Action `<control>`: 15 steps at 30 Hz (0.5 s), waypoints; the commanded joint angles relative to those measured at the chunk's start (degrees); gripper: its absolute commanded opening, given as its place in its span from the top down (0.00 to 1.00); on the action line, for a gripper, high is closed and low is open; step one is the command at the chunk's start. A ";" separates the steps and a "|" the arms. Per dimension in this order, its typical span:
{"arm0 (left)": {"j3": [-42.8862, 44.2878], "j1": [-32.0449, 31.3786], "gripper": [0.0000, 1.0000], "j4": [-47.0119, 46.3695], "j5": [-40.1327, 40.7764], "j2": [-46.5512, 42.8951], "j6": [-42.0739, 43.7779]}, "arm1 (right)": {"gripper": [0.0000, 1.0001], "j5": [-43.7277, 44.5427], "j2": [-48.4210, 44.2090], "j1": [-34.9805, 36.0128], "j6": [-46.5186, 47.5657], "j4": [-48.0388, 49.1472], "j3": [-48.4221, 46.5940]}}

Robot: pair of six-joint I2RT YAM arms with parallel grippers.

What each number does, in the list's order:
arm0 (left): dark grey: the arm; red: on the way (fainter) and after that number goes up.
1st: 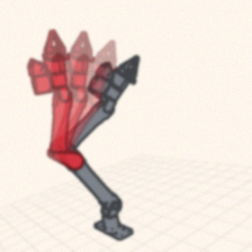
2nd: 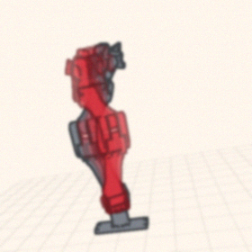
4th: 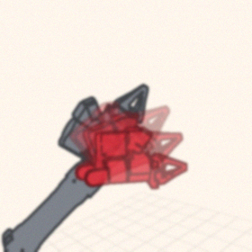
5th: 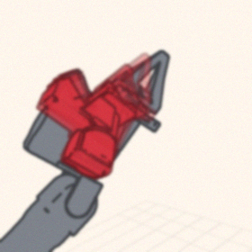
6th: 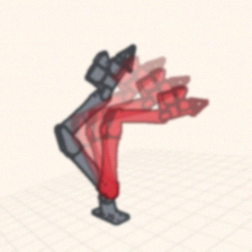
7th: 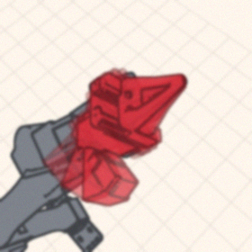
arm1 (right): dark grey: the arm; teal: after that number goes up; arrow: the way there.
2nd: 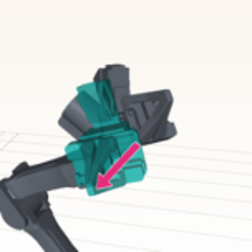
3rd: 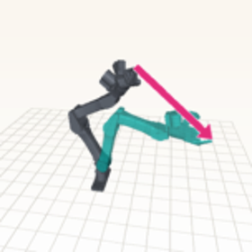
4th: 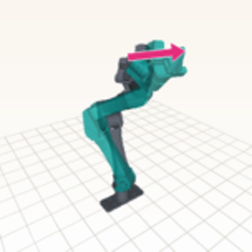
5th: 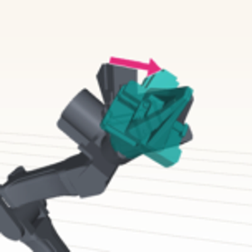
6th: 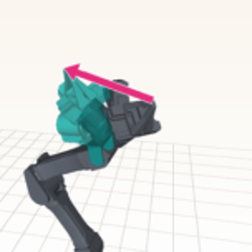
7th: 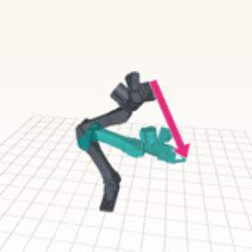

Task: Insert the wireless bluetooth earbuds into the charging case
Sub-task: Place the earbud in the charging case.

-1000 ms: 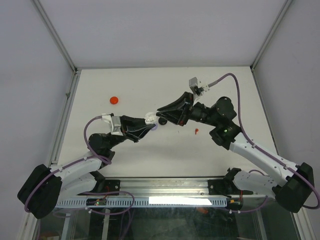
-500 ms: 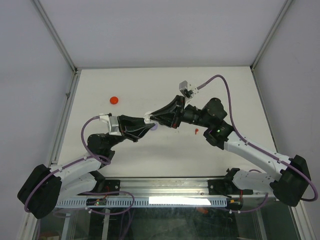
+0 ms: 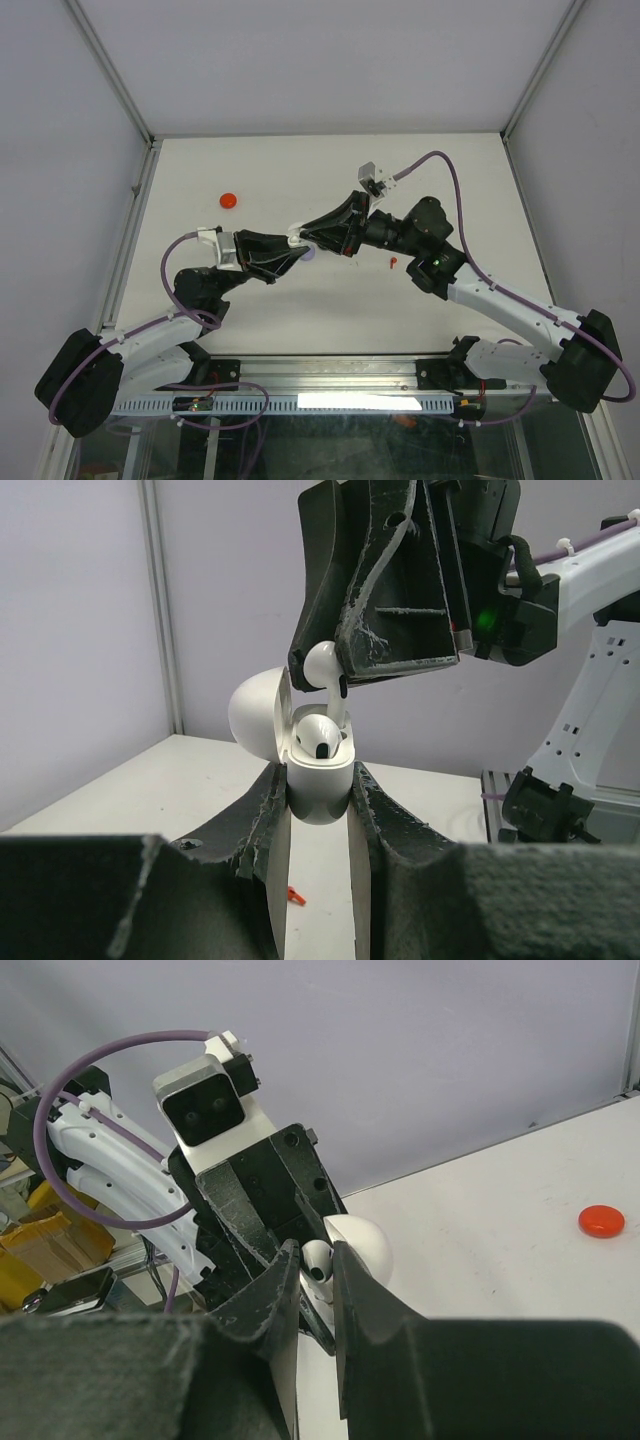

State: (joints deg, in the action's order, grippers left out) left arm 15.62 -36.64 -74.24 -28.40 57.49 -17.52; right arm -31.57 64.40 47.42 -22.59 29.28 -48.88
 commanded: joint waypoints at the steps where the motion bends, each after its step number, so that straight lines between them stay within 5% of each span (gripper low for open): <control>1: 1.96 0.44 1.00 -3.56 1.72 -0.98 -1.18 | 0.87 -0.35 -0.91 0.38 0.21 2.14 -0.51; 15: 1.63 0.43 1.00 -5.93 1.95 -0.42 -2.92 | 0.68 4.28 -1.66 0.35 1.43 -1.40 0.17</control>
State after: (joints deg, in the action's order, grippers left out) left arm 15.62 -36.64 -75.22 -27.05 57.47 -19.57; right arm -29.69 64.29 47.57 -22.35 28.32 -48.84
